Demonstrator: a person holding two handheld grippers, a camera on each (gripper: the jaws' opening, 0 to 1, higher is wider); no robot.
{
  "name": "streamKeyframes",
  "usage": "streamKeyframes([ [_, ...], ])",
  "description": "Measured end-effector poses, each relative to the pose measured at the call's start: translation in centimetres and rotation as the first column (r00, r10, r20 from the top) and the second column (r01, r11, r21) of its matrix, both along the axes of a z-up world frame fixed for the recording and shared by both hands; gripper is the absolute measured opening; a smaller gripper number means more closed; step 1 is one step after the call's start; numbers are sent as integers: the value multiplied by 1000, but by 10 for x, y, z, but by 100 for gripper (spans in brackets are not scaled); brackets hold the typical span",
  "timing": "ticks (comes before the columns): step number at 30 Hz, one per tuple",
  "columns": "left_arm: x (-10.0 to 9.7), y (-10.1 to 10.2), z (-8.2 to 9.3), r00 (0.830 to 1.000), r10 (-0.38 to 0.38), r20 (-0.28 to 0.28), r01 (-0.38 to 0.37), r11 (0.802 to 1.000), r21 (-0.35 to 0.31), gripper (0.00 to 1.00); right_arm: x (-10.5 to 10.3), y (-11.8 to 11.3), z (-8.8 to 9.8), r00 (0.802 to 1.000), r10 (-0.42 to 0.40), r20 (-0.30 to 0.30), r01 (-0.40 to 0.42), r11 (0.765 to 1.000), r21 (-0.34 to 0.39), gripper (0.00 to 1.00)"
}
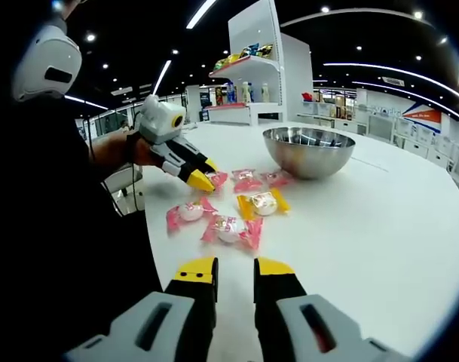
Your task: Pick up the marshmallows scattered on the table and place them into the bowl on the table
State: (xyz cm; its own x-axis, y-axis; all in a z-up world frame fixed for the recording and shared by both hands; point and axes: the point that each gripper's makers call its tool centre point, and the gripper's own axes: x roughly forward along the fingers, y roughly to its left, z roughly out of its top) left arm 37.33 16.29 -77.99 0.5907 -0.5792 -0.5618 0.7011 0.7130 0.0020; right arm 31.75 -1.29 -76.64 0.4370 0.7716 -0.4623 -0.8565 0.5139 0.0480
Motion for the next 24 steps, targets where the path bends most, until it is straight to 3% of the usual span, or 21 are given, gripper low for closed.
streamKeyframes([
  [14, 10, 13, 26, 999, -2, 35, 3, 999, -35, 24, 0, 7, 2, 1000, 9, -2, -9, 1000, -3, 19],
  [24, 37, 10, 68, 994, -12, 111, 19, 998, -62, 24, -1, 7, 0, 1000, 8, -7, -8, 1000, -1, 19],
])
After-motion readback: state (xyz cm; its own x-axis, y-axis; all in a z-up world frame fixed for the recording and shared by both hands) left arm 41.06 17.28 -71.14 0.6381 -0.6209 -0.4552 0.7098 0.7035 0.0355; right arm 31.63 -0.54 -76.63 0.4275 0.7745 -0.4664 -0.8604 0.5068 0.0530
